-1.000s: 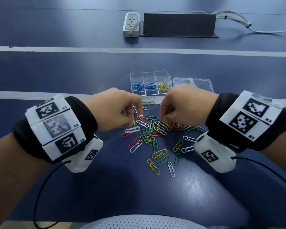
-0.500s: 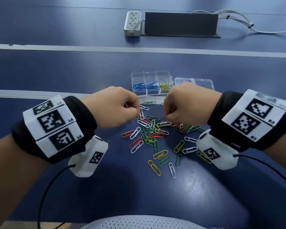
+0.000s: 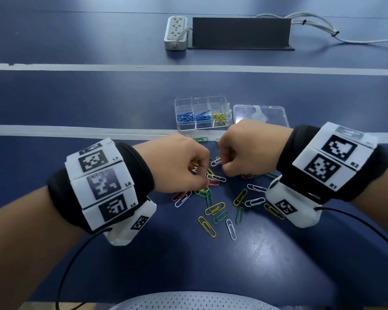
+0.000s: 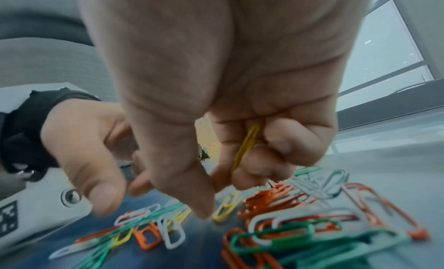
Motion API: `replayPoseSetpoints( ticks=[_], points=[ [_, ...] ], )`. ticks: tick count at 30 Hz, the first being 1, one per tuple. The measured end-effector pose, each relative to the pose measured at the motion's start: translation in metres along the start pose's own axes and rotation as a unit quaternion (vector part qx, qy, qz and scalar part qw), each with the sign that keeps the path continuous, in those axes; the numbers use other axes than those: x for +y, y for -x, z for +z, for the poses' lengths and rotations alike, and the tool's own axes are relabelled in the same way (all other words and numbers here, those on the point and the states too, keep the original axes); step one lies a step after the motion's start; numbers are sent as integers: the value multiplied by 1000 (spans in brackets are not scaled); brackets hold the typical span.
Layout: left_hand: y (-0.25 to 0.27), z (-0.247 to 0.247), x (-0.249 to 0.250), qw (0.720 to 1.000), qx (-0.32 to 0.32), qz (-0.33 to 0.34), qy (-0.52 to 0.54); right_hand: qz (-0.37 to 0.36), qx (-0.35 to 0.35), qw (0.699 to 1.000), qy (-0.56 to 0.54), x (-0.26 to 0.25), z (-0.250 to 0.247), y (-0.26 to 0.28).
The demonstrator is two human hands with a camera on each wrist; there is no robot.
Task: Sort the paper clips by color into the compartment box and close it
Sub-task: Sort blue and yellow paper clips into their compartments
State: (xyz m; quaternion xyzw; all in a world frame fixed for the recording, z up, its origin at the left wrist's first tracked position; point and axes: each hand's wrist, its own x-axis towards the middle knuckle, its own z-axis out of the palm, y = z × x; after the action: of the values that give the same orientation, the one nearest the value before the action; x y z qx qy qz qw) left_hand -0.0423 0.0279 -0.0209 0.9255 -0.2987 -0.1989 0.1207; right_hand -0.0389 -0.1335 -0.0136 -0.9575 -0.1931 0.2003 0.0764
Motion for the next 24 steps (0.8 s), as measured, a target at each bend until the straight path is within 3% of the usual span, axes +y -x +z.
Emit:
replayPoseSetpoints(
  ticks=[4,11,17,24],
  points=[
    [-3,1,3,996,-45,18,-73,-5,1,1000,-3,0,0,0],
    [-2,-3,1,996,-38,17,-79,-8,84,996,11,11,-7,-7],
    [-1,-2,2,993,-36,29,-113,-66,17,997,45,5,-3,-13],
    [0,-2,2,994,-25,41,-100,-63,18,996,60,4,1,-6]
  ],
)
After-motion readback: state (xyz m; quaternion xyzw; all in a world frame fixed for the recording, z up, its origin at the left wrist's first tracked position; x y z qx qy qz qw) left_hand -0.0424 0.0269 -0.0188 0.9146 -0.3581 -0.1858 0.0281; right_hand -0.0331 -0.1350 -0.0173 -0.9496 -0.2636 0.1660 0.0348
